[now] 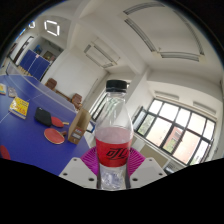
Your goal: Pour water
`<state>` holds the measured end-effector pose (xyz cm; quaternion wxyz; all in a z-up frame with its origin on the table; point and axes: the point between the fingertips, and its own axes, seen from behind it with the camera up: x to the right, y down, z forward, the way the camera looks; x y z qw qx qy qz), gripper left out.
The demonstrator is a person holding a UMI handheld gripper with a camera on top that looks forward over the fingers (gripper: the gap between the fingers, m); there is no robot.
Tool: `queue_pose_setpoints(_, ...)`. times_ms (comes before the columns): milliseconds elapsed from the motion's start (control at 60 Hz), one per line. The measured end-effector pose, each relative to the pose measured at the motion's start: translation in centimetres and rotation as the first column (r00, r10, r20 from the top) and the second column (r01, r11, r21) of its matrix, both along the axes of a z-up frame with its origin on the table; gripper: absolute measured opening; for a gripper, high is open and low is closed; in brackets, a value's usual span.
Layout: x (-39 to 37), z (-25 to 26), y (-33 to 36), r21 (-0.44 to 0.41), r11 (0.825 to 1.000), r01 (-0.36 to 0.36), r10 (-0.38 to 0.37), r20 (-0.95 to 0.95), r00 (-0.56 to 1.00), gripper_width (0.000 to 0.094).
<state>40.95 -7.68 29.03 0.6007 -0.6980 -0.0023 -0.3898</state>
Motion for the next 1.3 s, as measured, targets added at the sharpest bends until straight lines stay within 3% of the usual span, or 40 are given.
queue_pose_setpoints(83, -3.7, 4.4, -0.5, -0.065, 0.996, 0.066, -0.049, 0.237, 0.970, 0.0319)
queue_pose_setpoints(133, -7.3, 6.4, 0.3, -0.083, 0.994, 0.076, -0.041, 0.367, 0.929, 0.0319)
queue_pose_setpoints(217, -14.4, 9.3, 1.5, -0.132, 0.989, 0.061, 0.025, 0.568, 0.823, 0.0321)
queue_pose_setpoints(300, -22.3, 8.9, 3.5, -0.221, 0.975, 0.039, 0.146, 0.754, 0.640, 0.0321)
queue_pose_setpoints(350, -26.4, 6.2, 5.4, -0.305, 0.952, 0.030, 0.246, 0.817, 0.521, 0.0320)
queue_pose_setpoints(450, -34.3, 0.3, 6.9, -0.471, 0.879, 0.078, 0.441, 0.864, 0.244, 0.0320)
queue_pose_setpoints(483, -36.6, -1.5, 7.1, -0.499, 0.862, 0.084, 0.485, 0.862, 0.146, 0.0321)
queue_pose_setpoints(583, -40.6, -5.7, 7.4, -0.537, 0.836, 0.112, 0.545, 0.836, -0.061, 0.0317)
queue_pose_setpoints(650, -42.0, -7.7, 7.6, -0.566, 0.814, 0.129, 0.580, 0.806, -0.123, 0.0319)
queue_pose_setpoints(717, -42.9, -8.3, 7.5, -0.575, 0.806, 0.141, 0.592, 0.793, -0.147, 0.0317)
queue_pose_setpoints(833, -43.3, -8.5, 8.0, -0.569, 0.806, 0.165, 0.591, 0.787, -0.176, 0.0322)
queue_pose_setpoints(983, -42.6, -3.4, 7.9, -0.538, 0.836, 0.105, 0.546, 0.835, -0.072, 0.0320)
queue_pose_setpoints(1083, -41.5, 2.4, 6.2, -0.474, 0.880, -0.020, 0.469, 0.864, 0.182, 0.0320)
queue_pose_setpoints(1133, -41.1, 5.1, 6.1, -0.423, 0.896, -0.136, 0.442, 0.812, 0.381, 0.0319)
queue_pose_setpoints(1183, -40.7, 7.5, 5.6, -0.364, 0.897, -0.251, 0.442, 0.705, 0.556, 0.0320)
queue_pose_setpoints(1200, -40.9, 8.6, 4.7, -0.326, 0.907, -0.266, 0.420, 0.676, 0.605, 0.0320)
queue_pose_setpoints(1300, -39.3, 11.5, 4.5, -0.141, 0.906, -0.399, 0.423, 0.344, 0.838, 0.0321)
